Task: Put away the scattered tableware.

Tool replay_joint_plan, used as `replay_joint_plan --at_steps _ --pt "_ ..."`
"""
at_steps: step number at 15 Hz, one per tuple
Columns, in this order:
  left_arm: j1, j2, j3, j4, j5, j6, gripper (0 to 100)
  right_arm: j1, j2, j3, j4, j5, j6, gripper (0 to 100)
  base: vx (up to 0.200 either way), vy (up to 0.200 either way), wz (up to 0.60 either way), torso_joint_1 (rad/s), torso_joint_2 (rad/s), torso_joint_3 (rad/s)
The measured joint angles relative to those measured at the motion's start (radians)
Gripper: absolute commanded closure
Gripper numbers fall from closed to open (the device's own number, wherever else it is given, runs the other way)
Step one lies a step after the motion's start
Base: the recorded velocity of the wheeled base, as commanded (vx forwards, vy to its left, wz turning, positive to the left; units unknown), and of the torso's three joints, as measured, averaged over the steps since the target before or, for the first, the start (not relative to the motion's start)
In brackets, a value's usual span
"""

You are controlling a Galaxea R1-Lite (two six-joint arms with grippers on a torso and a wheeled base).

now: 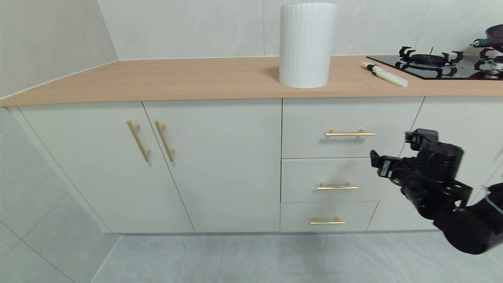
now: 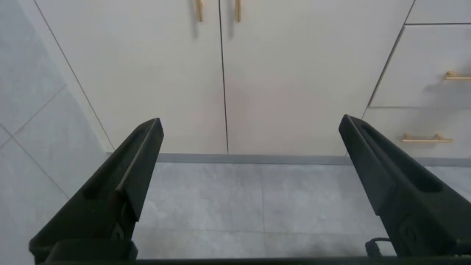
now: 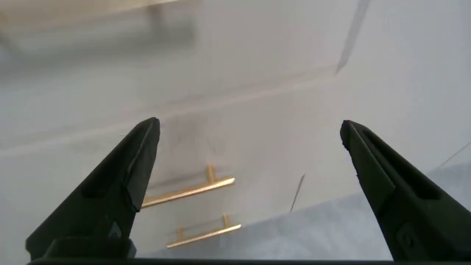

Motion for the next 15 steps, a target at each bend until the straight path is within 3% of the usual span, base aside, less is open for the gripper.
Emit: replay_joint_plan --at_steps 6,10,13,15 --pt "0.000 0.000 0.000 0.000 0.000 0.000 0 0.000 -0.629 0.254 0.222 0.007 -0.135 0 0.000 0.000 0.00 0.000 0.00 0.000" --pt "0.000 0.000 0.000 0.000 0.000 0.000 0 -0.023 -1.069 0.317 0.598 0.005 -0.219 0 0.000 0.000 0.00 0.000 0.00 0.000" --pt "0.000 0.000 0.000 0.000 0.000 0.000 0 -0.119 -1.410 0.332 0.893 0.008 -0.279 0 0.000 0.000 0.00 0.000 0.00 0.000" --pt "0.000 0.000 0.000 0.000 0.000 0.000 0 -0.175 -1.593 0.354 1.021 0.025 -0.297 0 0.000 0.000 0.00 0.000 0.00 0.000"
